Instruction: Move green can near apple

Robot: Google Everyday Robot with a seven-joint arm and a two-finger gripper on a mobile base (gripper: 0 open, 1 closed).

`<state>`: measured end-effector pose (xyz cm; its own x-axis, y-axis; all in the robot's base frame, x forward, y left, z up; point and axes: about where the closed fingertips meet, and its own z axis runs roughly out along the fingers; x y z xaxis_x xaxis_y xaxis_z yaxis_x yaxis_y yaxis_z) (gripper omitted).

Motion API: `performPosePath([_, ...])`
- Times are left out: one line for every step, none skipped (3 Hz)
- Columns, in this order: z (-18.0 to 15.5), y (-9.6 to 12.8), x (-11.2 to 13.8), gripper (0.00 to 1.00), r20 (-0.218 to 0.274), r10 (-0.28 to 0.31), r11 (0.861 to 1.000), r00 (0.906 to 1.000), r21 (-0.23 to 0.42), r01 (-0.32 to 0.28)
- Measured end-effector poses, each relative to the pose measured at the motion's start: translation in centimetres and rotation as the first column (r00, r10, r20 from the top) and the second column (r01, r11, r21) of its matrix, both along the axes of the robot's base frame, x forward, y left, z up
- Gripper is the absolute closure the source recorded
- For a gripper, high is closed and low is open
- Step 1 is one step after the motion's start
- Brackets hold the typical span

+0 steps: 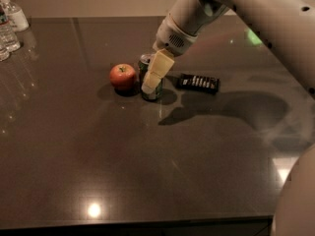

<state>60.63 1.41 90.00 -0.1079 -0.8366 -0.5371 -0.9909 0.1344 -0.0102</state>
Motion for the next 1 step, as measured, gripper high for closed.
performPosePath([0.0, 0.01, 0.0, 0.0, 0.0, 0.0, 1.0, 1.0, 0.0, 0.0])
